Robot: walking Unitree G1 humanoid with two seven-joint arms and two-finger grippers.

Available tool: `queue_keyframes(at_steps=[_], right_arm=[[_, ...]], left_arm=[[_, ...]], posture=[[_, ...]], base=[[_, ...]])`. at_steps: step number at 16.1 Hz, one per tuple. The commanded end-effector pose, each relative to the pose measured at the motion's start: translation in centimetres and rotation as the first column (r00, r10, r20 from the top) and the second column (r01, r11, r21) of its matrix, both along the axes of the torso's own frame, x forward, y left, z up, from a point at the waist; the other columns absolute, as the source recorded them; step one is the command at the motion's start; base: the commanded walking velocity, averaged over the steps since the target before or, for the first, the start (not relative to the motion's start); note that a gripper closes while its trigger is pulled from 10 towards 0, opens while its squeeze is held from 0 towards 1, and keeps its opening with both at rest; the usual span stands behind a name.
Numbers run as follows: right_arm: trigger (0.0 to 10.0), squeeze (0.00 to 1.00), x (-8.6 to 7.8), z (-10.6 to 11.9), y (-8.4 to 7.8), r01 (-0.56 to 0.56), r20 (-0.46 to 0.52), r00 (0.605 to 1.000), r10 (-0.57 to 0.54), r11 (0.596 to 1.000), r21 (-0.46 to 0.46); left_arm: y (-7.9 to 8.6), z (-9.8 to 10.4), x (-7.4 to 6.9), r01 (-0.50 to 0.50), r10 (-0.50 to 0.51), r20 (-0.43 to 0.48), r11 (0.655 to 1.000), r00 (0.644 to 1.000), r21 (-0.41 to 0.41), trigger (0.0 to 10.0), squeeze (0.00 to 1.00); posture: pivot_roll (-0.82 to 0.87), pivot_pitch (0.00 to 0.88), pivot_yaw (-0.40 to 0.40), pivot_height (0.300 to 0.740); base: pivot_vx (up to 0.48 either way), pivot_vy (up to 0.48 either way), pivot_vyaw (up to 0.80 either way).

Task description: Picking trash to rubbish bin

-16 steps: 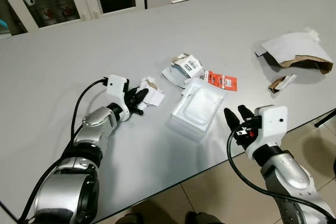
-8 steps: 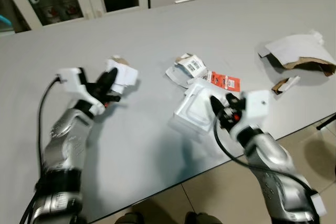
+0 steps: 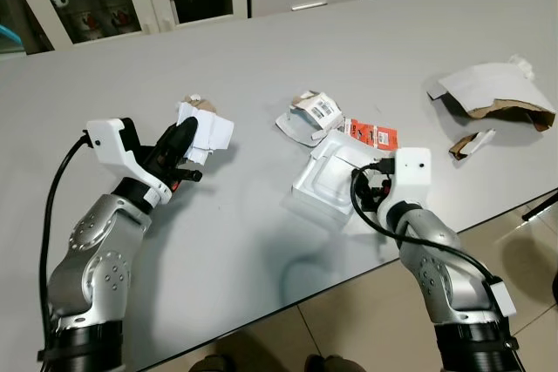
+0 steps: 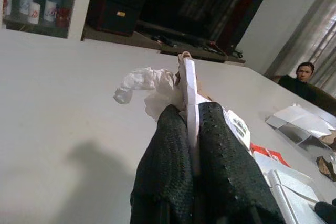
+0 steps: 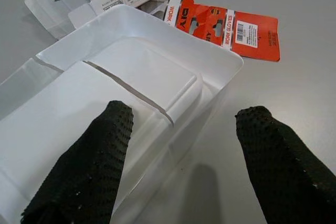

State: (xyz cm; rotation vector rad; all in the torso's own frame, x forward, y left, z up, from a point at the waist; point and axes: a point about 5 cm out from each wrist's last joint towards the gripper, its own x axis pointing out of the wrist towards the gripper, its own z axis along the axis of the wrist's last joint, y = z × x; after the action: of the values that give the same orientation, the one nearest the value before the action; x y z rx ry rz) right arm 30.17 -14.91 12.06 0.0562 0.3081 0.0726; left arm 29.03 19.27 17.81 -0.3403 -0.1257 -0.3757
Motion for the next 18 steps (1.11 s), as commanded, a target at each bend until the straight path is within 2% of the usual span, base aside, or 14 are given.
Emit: queue_keyframes(at_steps=[1, 3, 5, 6, 7, 8, 10, 18], right_arm=[[10.0, 0.0, -0.5, -2.0, -0.3, 0.013, -0.11, 0.994, -0.013, 1.0, 0.0], [10.0, 0.0, -0.6, -2.6, -0.1, -0.005, -0.149, 0.989, 0.004, 1.0, -0.003], [10.0, 0.0, -0.8, -2.9, -0.1, 0.005, -0.198, 0.98, 0.003, 0.999, 0.04], [9.4, 0.0, -0.9, -3.1, -0.2, 0.023, -0.219, 0.976, -0.008, 0.997, 0.069], [0.7, 0.0, -1.1, -3.4, -0.5, 0.05, -0.239, 0.971, -0.023, 0.993, 0.105], [0.0, 0.0, -1.1, -3.5, -0.6, 0.07, -0.249, 0.968, -0.034, 0.988, 0.137], [0.0, 0.0, -1.1, -3.5, -0.9, 0.094, -0.256, 0.966, -0.046, 0.98, 0.178], [0.0, 0.0, -0.9, -3.1, -1.5, 0.138, -0.233, 0.969, -0.086, 0.966, 0.218]], left_arm=[[-0.1, 0.2, -0.3, 0.006, -0.006, -0.006, 1.0, 1.0, 0.004, 0.0, 0.0], [0.1, 0.4, -0.4, 0.0, 0.0, -0.012, 1.0, 1.0, 0.012, 0.0, 0.0], [0.1, 0.6, -0.5, 0.008, -0.008, -0.013, 0.999, 1.0, 0.034, 0.0, 0.0], [-0.1, 0.6, -0.5, 0.016, -0.016, -0.013, 0.999, 1.0, 0.045, 0.0, 0.0], [-0.2, 0.6, -0.4, 0.02, -0.019, -0.014, 0.999, 1.0, 0.045, 0.0, 0.0], [-0.3, 0.6, -0.3, 0.021, -0.02, -0.014, 0.999, 1.0, 0.047, 0.0, 0.0], [-0.5, 0.7, -0.3, 0.023, -0.022, -0.013, 0.999, 1.0, 0.049, 0.0, 0.0], [-0.6, 0.6, -0.1, 0.028, -0.027, -0.011, 0.998, 1.0, 0.056, 0.0, 0.0]], posture=[[-0.05, 0.11, -0.023, 0.74], [-0.05, 0.106, -0.024, 0.74], [-0.05, 0.101, -0.022, 0.74], [-0.05, 0.097, -0.022, 0.74], [-0.05, 0.095, -0.021, 0.74], [-0.05, 0.094, -0.022, 0.74], [-0.06, 0.091, -0.021, 0.74], [-0.06, 0.089, -0.023, 0.74]], base=[[0.0, 0.0, 0.0], [0.0, 0.0, 0.0], [0.0, 0.0, 0.0], [0.0, 0.0, 0.0], [0.0, 0.0, 0.0], [0.0, 0.0, 0.0], [0.0, 0.0, 0.0], [0.0, 0.0, 0.0]])
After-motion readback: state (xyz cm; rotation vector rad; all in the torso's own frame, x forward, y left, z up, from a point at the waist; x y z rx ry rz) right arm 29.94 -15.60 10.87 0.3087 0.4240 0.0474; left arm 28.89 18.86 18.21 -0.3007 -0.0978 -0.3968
